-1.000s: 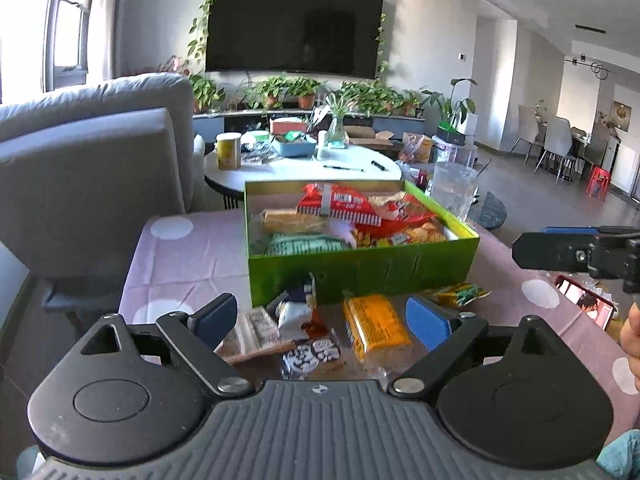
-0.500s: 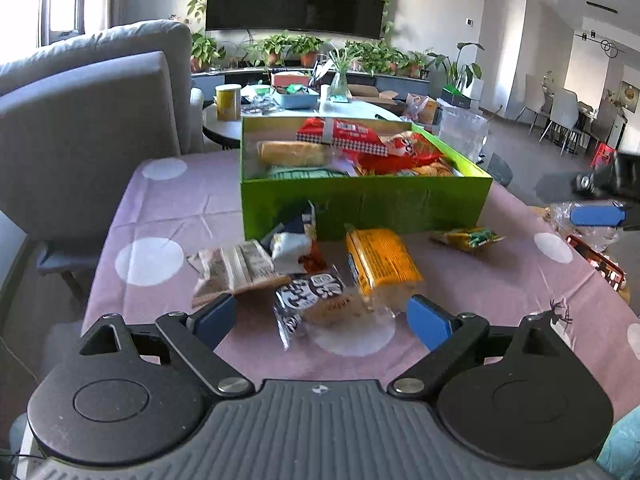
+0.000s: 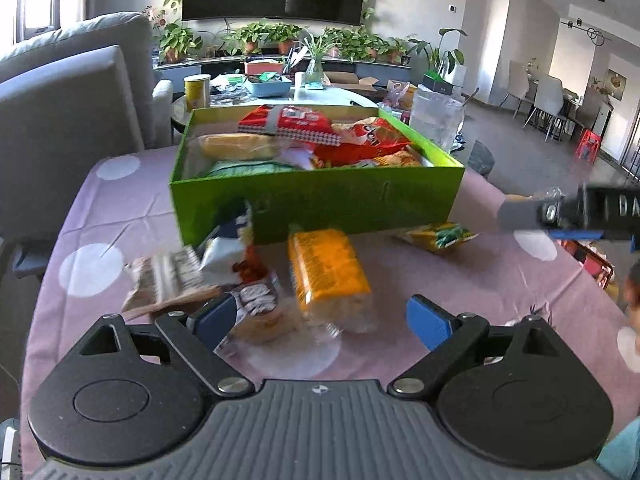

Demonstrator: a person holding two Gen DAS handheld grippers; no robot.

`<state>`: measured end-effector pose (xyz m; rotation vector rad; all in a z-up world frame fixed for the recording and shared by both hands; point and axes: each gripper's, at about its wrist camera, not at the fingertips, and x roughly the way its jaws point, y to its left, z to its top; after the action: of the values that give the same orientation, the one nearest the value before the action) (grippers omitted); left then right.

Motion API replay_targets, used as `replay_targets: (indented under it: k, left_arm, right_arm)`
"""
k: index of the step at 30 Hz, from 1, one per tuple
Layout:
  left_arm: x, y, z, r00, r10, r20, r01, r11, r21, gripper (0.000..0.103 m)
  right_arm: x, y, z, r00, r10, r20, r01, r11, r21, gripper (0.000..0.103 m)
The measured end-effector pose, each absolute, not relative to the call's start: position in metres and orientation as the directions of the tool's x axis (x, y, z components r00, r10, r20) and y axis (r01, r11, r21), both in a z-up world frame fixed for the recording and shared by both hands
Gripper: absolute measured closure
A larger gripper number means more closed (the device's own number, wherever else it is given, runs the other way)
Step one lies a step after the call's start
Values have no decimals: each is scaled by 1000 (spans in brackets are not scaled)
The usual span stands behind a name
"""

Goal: Organize snacks
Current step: 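Move the left gripper down onto the orange bread pack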

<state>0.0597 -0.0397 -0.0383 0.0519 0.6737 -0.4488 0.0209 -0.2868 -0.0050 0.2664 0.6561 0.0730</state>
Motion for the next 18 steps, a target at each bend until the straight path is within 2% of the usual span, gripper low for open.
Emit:
replay_targets:
  k: [18]
  left_arm:
    - [109, -92, -62, 649, -327, -687, 397, 916, -61, 14]
  right_arm:
    - [33, -299, -22, 771, 155, -618, 30, 960, 279, 43]
